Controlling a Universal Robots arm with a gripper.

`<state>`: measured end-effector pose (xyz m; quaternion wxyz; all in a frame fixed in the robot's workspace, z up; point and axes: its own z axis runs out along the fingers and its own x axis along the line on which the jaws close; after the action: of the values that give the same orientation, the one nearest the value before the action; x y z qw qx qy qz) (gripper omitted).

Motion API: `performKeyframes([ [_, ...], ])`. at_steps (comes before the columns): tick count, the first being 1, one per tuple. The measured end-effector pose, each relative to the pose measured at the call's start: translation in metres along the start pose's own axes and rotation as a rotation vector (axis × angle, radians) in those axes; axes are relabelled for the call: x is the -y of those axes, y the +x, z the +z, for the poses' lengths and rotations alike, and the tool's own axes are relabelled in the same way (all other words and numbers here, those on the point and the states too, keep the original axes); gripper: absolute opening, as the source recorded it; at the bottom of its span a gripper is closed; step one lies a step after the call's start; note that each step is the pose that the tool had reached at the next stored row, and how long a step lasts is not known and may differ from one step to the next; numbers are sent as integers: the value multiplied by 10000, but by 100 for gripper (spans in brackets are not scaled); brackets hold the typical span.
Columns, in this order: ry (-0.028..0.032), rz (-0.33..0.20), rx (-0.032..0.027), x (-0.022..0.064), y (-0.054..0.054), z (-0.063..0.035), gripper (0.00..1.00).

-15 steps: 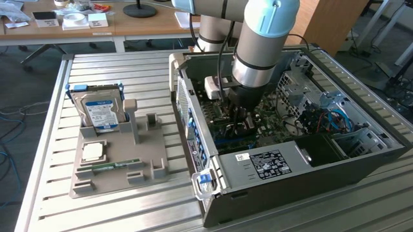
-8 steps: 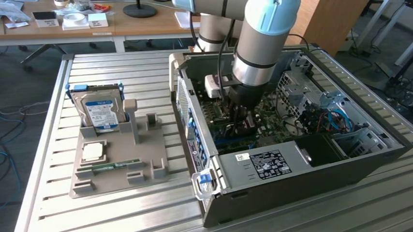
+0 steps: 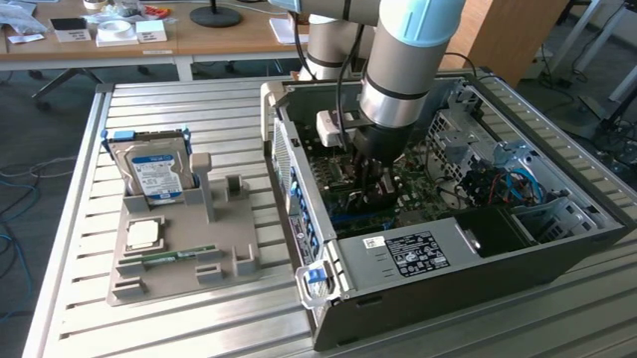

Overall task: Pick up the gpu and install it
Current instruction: 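Insert the gpu into the slot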

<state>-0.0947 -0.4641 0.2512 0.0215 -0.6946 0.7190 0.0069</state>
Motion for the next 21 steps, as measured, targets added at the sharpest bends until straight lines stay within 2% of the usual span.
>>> performKeyframes([
  [9,-1,0,-2,0,0,-1,38],
  [11,-2,-1,-6,0,1,-2,27],
  [21,-1,0,-2,0,0,-1,26],
])
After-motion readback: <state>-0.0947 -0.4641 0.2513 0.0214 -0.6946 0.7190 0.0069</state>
